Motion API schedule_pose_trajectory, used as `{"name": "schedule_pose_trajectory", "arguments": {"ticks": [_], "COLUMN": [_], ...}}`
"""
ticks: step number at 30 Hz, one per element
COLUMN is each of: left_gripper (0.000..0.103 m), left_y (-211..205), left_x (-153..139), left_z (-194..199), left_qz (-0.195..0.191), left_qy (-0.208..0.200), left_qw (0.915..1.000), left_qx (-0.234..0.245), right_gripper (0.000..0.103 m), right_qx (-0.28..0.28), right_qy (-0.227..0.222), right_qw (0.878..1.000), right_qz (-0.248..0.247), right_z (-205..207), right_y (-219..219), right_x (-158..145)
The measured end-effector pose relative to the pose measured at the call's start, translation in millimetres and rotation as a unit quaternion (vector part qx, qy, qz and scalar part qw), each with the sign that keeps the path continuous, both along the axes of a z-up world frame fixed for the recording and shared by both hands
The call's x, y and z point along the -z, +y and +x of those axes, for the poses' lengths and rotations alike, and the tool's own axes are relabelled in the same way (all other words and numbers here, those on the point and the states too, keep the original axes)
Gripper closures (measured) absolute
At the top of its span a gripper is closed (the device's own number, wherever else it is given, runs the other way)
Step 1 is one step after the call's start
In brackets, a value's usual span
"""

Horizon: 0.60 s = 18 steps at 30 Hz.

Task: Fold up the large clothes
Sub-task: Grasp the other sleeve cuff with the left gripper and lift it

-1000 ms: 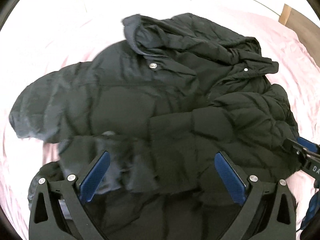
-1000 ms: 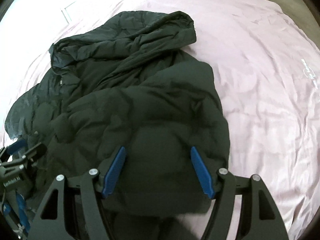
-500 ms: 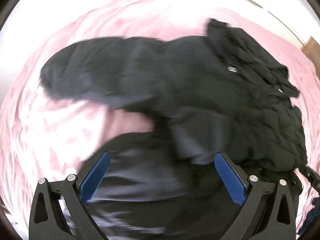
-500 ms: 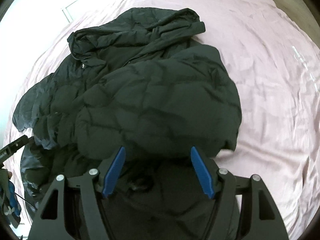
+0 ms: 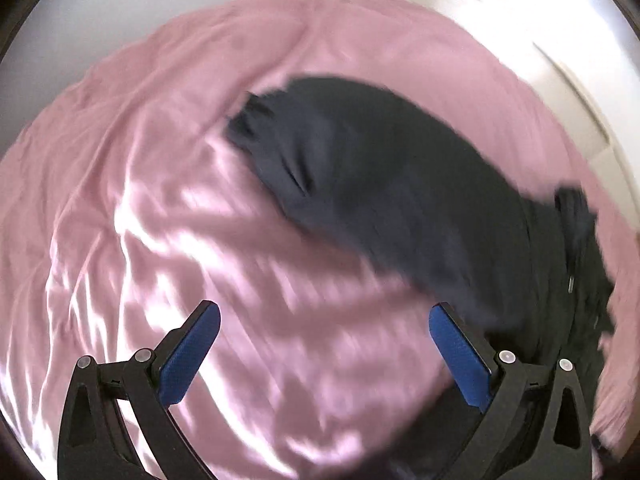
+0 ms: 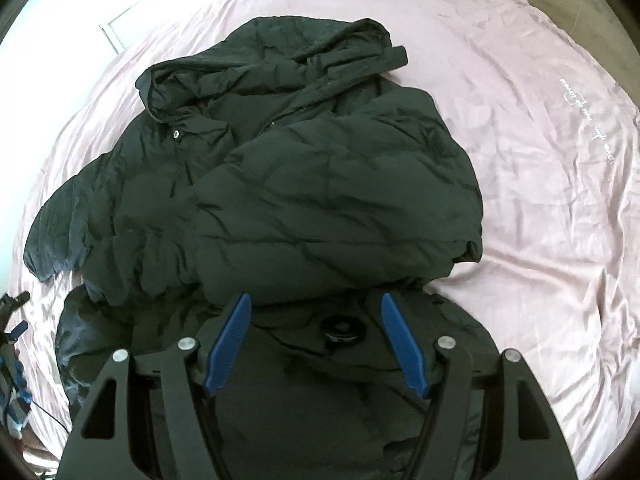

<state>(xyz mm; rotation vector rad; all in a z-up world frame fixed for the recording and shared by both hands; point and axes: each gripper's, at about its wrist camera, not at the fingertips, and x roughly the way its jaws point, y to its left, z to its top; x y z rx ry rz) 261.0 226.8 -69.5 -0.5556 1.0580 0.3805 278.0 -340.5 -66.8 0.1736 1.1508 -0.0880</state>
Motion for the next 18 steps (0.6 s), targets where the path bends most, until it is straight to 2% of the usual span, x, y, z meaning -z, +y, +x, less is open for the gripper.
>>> {"name": "schedule_pose_trajectory", "arguments": {"ticks": [5, 12, 18], "left_gripper": [0.001, 0.001, 0.001], "left_y": [51, 80, 94], "left_x": [8, 37, 58], "left_z": [16, 42, 54], "left_qz": [-0.061, -0.148, -0.177], "left_qy": [-0.037, -0.053, -0.05], "left_qw": [0.9968, 0.9857, 0.9793], "left_qx": [-0.036, -0.062, -0.085], "right_gripper": [0.035, 0.035, 0.035], "right_qx": [0.007, 0.019, 0.034], "right_qy": [0.001, 0.004, 0.009], "right_qw": [1.0, 0.999, 0.999], "right_qz": [-0.009, -0.026, -0.034], "right_z": [1, -5, -14], "right_y": [14, 19, 17], "right_x": [-11, -27, -31]}}
